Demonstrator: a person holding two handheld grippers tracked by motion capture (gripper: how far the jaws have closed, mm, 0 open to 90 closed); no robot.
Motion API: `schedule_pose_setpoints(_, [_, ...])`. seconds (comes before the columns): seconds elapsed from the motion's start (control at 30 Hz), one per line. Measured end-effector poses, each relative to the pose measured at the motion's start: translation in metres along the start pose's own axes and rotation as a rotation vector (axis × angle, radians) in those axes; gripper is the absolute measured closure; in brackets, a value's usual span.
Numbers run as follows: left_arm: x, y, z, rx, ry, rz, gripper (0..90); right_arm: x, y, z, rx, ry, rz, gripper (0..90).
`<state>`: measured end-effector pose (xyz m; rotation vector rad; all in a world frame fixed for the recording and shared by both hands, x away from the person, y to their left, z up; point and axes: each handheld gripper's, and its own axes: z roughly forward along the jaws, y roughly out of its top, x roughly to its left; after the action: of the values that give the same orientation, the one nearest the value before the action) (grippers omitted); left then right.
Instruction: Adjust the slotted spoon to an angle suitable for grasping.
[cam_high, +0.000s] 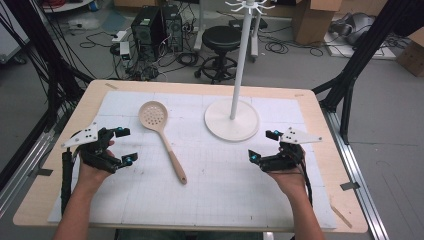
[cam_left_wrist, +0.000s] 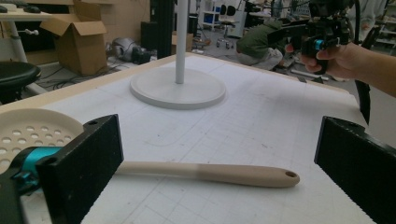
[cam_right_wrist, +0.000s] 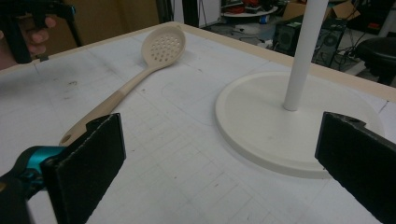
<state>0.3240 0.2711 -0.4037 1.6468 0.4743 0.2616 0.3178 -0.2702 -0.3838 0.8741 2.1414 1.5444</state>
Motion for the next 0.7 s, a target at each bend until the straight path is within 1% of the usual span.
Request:
schedule_pose_setpoints(0.03, [0.0002, -0.0002, 0.0002, -0.003, -0.002, -0.002, 1.7, 0.0001, -0.0005, 0.0001, 0.007, 0.004, 0.012, 0.5])
schedule_pose_setpoints(0.1, [0.0003, -0.0003, 0.0003, 0.000, -0.002, -0.004, 1.6, -0.0008, -0.0012, 0.0007, 0.006, 0.003, 0.007, 0.5])
schedule_pose_setpoints(0.17, [-0.0002, -0.0010, 0.0016, 0.009, -0.006, -0.004, 1.6, -0.0008, -0.0028, 0.0010, 0.013, 0.004, 0.015, 0.5])
schedule_pose_setpoints(0.2, [-0.0006, -0.0015, 0.0031, 0.018, -0.008, 0.000, 1.6, -0.0007, -0.0035, 0.0015, 0.018, 0.005, 0.015, 0.5])
schedule_pose_setpoints(0.3, [-0.0006, -0.0016, 0.0035, 0.014, -0.008, -0.001, 1.7, -0.0006, -0.0027, 0.0016, 0.015, -0.001, 0.003, 0.5])
schedule_pose_setpoints(0.4, [-0.0012, -0.0017, 0.0034, 0.017, -0.010, -0.002, 1.7, 0.0012, -0.0028, 0.0012, 0.023, -0.002, 0.003, 0.5])
schedule_pose_setpoints(0.53, [0.0002, -0.0037, 0.0057, 0.043, -0.008, -0.003, 1.7, 0.0010, -0.0031, 0.0025, 0.031, -0.004, 0.000, 0.5])
schedule_pose_setpoints(0.7, [-0.0012, -0.0031, 0.0057, 0.039, -0.010, -0.005, 1.7, 0.0010, -0.0033, 0.0021, 0.032, -0.002, 0.001, 0.5])
